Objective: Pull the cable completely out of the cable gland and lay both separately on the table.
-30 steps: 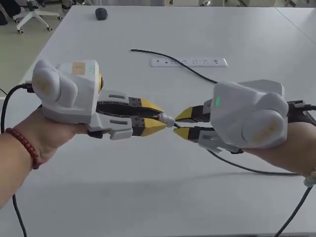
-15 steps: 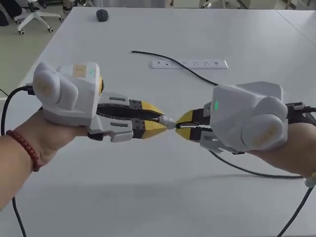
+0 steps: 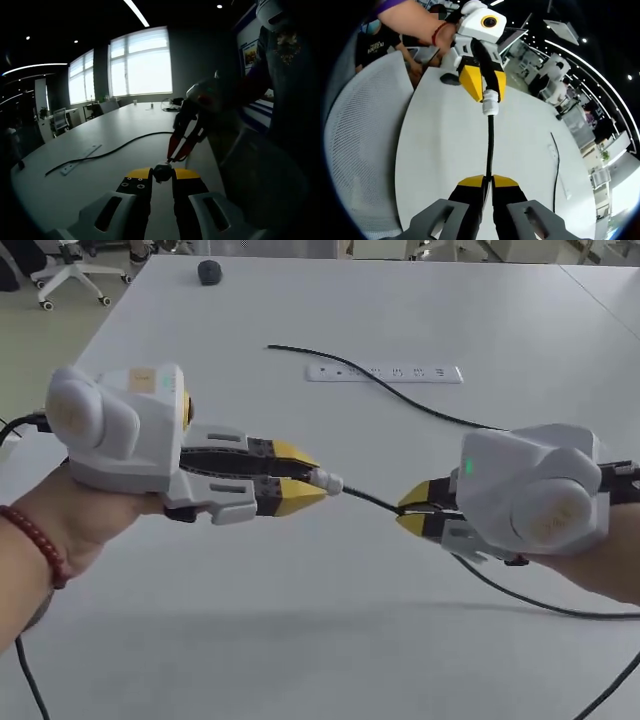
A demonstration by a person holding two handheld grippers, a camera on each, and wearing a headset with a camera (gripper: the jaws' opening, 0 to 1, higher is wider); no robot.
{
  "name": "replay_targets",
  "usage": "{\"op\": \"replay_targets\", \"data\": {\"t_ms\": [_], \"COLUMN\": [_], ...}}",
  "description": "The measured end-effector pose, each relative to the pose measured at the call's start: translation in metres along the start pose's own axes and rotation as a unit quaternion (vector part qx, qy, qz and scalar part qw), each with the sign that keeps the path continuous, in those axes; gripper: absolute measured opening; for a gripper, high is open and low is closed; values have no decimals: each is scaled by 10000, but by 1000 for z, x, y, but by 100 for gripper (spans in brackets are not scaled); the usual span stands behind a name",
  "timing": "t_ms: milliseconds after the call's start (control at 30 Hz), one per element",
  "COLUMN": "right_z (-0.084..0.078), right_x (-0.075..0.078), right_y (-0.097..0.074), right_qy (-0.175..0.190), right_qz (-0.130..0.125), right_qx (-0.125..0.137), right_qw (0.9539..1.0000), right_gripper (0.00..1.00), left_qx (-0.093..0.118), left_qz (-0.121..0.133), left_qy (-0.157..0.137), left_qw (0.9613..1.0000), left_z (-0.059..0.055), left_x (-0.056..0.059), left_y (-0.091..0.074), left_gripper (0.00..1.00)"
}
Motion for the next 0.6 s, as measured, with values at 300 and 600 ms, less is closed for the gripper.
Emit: {"op": "replay_targets", "data": {"t_ms": [300, 600], "right_z": [-22, -38], "right_x": [10, 40], "right_y": [4, 8], "right_qy": [492, 1139], "right_qz": [-65, -232], "right_qx": [-217, -166], "right_qw": [9985, 9931], "right_gripper": [0, 0], "left_qx": [10, 72], "left_qz": [78, 62], "left_qy": [-23, -65], "left_qw": [10000, 9999], "left_z": [-1, -1], "left_x": [-3, -5], "left_y": [-4, 2], "left_gripper": [16, 16]}}
Point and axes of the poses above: the centre of the closed fingertips' face, and the gripper's own axes: y roughly forward along the fingers, x roughly to its right, z roughly out of its top, the point moved 8 cm from there along -y, roughly backward along the fingers, and after that the axes turned 12 degrees about z, right-handed, at the moved point
